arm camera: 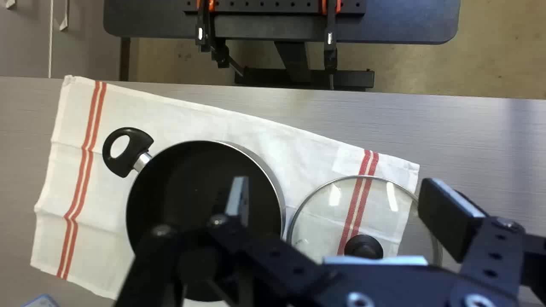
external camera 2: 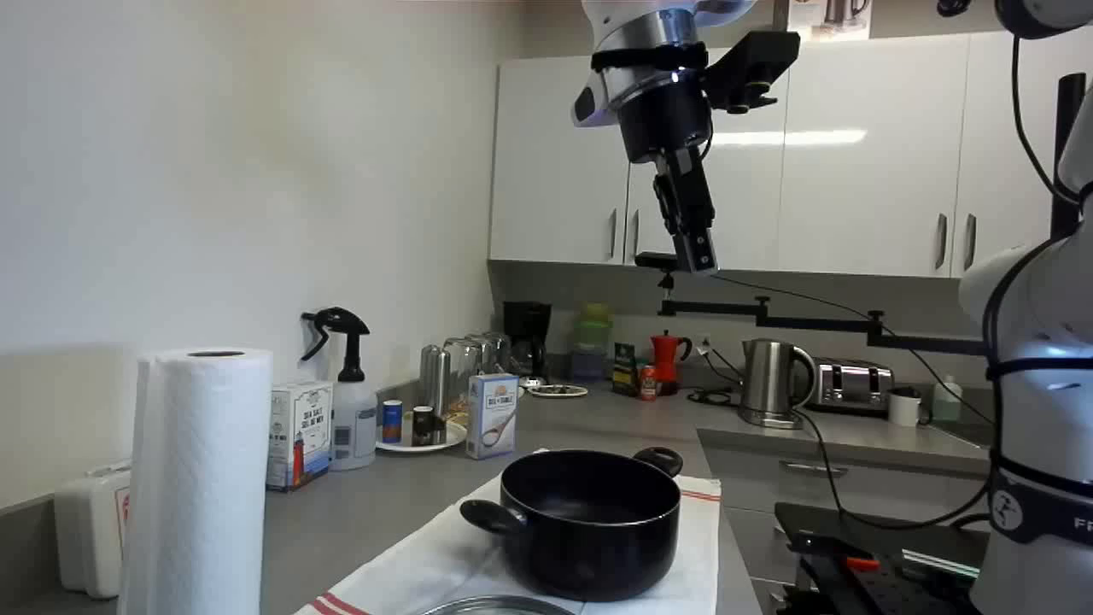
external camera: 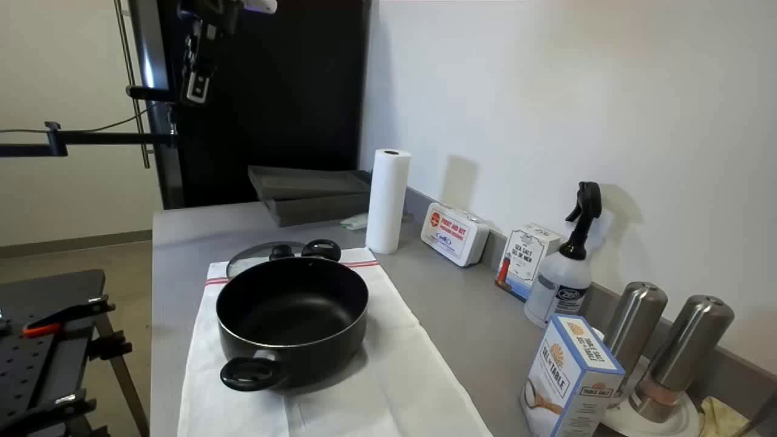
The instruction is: Put the lid on the pot
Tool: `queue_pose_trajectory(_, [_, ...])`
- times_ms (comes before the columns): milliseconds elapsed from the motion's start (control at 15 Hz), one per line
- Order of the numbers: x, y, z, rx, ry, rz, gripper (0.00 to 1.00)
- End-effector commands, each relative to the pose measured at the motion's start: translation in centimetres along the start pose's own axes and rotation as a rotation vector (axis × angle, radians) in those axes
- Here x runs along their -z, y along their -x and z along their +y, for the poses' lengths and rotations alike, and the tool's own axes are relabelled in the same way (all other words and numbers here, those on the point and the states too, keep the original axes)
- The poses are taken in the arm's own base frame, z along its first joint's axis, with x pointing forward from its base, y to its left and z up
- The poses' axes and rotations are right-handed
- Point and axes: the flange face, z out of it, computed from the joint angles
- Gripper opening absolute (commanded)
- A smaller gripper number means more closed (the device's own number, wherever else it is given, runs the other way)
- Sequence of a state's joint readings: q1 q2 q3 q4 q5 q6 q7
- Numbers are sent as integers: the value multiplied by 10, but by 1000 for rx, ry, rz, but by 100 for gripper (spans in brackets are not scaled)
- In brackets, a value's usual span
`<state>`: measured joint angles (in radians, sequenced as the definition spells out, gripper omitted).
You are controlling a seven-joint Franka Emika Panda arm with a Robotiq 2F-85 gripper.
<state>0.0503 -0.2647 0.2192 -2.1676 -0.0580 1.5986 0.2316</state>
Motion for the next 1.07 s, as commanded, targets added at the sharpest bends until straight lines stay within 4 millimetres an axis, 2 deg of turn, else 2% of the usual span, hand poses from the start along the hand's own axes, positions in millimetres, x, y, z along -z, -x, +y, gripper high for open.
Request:
queue_pose_trajectory(0, [1,0,0,0,0,0,100])
queue_pose_trajectory(800, [1,0,0,0,0,0,100])
queue_pose_trajectory(1000, [-12,-19,-4,30,-17,-3,100])
